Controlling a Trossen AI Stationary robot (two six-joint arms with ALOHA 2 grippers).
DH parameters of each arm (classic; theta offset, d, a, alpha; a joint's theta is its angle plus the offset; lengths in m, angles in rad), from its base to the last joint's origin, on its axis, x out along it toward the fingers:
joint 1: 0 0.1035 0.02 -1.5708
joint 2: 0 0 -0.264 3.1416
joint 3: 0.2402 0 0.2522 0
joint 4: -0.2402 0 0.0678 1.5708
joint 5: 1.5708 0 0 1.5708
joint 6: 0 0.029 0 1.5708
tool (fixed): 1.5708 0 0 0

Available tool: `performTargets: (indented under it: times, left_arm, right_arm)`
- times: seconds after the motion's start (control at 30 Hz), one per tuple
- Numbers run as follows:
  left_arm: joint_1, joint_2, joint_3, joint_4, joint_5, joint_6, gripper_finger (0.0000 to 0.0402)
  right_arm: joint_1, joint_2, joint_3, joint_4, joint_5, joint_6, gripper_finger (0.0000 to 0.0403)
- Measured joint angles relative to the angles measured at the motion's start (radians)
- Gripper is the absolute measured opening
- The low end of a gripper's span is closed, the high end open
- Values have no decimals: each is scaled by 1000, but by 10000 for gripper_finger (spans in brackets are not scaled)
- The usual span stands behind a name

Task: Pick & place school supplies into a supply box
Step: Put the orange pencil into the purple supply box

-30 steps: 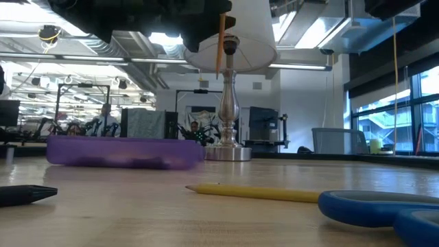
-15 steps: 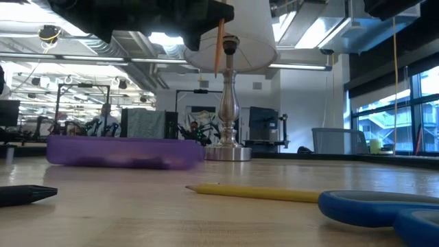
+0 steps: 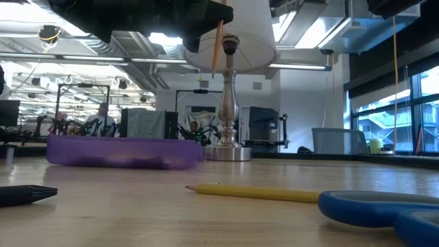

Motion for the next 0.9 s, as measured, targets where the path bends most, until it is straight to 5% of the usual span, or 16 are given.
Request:
performTargets:
  times: [0.23,0.47,0.67,0.9]
  left_arm:
    - [2,-70,2,-126,-31,-15,17]
    - [2,-219,3,-578,-144,-92,16]
    - [2,-251,86,-969,-153,-176,16]
    - [44,-160,198,-1288,-160,-224,16]
  right_arm:
    - [2,-42,-1,-205,128,47,229]
    - [3,-144,-1,-528,173,309,261]
    - [3,-173,-1,-675,80,362,262]
    - [10,-174,-1,-696,-180,361,262]
